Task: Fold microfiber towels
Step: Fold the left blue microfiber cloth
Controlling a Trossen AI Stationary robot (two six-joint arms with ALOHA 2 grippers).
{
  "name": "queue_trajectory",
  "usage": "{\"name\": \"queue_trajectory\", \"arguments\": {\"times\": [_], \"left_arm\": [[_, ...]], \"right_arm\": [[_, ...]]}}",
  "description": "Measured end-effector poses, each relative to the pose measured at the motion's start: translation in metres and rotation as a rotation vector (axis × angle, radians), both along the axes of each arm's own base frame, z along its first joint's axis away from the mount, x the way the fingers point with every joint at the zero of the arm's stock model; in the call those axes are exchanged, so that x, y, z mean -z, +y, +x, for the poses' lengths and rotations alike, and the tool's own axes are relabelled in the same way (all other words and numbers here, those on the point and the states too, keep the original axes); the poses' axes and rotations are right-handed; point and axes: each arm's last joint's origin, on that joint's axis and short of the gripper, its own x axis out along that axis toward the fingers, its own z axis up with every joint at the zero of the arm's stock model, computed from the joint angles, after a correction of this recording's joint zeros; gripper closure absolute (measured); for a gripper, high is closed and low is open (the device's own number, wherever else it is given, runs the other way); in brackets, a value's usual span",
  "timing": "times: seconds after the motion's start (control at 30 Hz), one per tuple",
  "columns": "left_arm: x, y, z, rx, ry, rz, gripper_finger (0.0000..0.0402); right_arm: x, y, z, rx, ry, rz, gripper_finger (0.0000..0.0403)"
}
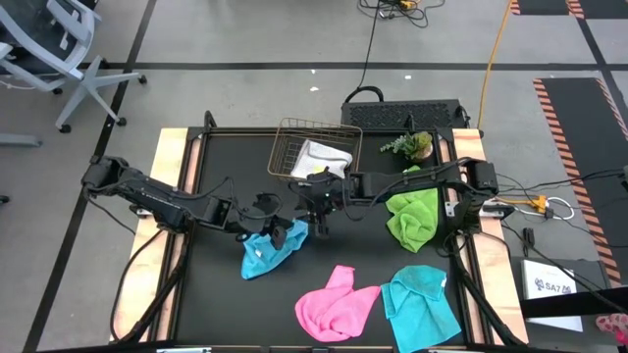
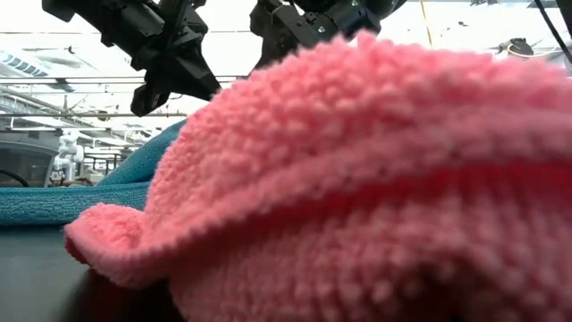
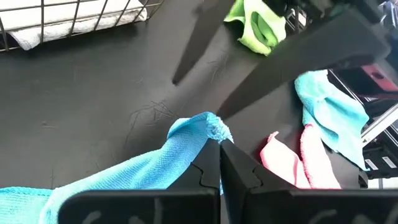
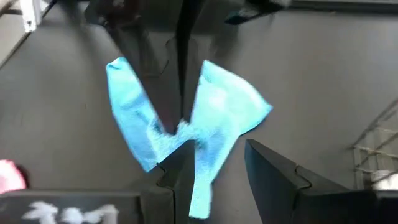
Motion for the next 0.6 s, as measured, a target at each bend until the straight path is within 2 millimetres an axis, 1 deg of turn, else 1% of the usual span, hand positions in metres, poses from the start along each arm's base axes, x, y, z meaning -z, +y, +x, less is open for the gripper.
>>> {"name": "queue_trajectory", "arguments": {"times": [0.27, 0.47, 0.6], "left_arm": [[0.0, 0.0, 0.0, 0.0, 0.001, 0.001, 0.0401], [0.0, 0.0, 0.0, -0.003, 0.0, 0.004, 0.0401], [0.0, 0.002, 0.0, -0.009, 0.002, 0.007, 0.0401]], "right_arm": [[0.01, 0.001, -0.001, 0.021, -0.039, 0.049, 0.0273], [0.01, 0.003, -0.001, 0.011, -0.044, 0.053, 0.0273], [0.007, 0.011, 0.001, -0.012, -0.08, 0.082, 0.0273]]}}
